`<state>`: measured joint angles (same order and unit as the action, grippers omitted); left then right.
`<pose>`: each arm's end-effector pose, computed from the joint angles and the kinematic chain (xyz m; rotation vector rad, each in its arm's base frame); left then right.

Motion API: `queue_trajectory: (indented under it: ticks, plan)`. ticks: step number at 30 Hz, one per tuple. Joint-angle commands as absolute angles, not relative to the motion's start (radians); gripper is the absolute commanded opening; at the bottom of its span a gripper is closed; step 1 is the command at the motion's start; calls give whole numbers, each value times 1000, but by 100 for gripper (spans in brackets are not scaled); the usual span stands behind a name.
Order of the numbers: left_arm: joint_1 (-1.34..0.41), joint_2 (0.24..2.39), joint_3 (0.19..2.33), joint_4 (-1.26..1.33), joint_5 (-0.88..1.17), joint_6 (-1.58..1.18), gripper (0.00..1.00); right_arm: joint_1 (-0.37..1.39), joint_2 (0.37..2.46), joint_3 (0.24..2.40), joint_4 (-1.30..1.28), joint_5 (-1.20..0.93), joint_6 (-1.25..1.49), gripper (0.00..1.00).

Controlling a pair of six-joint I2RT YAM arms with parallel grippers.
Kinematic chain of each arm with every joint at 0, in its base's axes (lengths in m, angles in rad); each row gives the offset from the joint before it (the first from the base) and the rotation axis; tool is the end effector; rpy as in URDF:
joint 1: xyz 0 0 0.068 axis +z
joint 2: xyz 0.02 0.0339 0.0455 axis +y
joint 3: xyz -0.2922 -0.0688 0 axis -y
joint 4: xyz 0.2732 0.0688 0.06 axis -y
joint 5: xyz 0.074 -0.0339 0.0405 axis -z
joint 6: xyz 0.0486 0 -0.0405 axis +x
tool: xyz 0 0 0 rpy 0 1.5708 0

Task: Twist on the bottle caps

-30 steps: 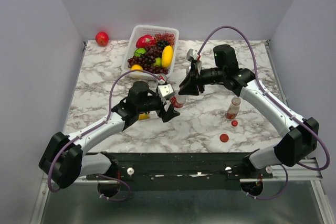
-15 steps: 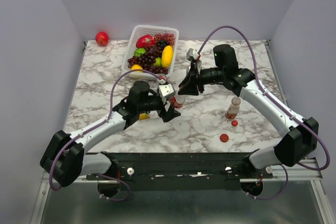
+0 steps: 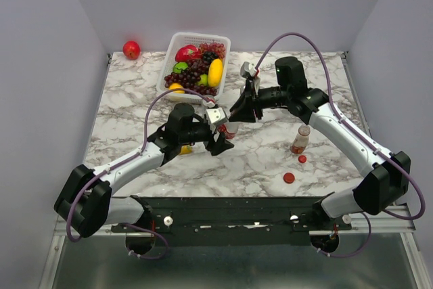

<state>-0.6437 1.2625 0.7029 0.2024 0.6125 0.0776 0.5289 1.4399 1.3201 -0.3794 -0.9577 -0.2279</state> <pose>0.2242 -0.2032 0.2580 1.0797 1.6599 -0.9622 0.2819 0.2108 0.3813 -1.2730 1.5826 1.1690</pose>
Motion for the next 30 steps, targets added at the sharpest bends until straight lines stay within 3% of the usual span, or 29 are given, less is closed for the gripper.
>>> queue_trajectory:
  ticks: [1, 7, 11, 14, 15, 16, 17, 19, 21, 22, 25, 30]
  plan:
    - [-652, 1264, 741, 252, 646, 54, 81, 537, 1442, 1319, -354, -983, -209, 19]
    - [-652, 1269, 735, 249, 658, 64, 73, 535, 1443, 1319, -347, -985, -206, 19]
    - [-652, 1267, 732, 239, 672, 72, 60, 535, 1440, 1316, -345, -980, -203, 20]
    - [-652, 1267, 733, 232, 673, 72, 52, 535, 1428, 1330, -371, -931, -222, 41]
    - [-652, 1256, 732, 227, 667, 72, 50, 534, 1410, 1350, -391, -869, -238, 53]
    - [-652, 1252, 730, 215, 664, 77, 47, 531, 1398, 1362, -444, -835, -256, 56]
    - [-652, 1244, 730, 206, 660, 90, 34, 511, 1388, 1376, -478, -807, -305, 59]
    - [-652, 1221, 716, 187, 647, 100, 22, 473, 1378, 1446, -605, -758, -333, 63]
    - [-652, 1192, 700, 186, 629, 110, 4, 378, 1376, 1497, -701, -773, -374, 64]
    - [-652, 1184, 683, 187, 608, 113, 0, 347, 1371, 1529, -783, -762, -393, 64]
    - [-649, 1157, 655, 184, 598, 140, 0, 253, 1348, 1536, -905, -680, -509, 64]
    - [-646, 1140, 646, 176, 597, 150, 0, 201, 1269, 1372, -969, -418, -652, 65]
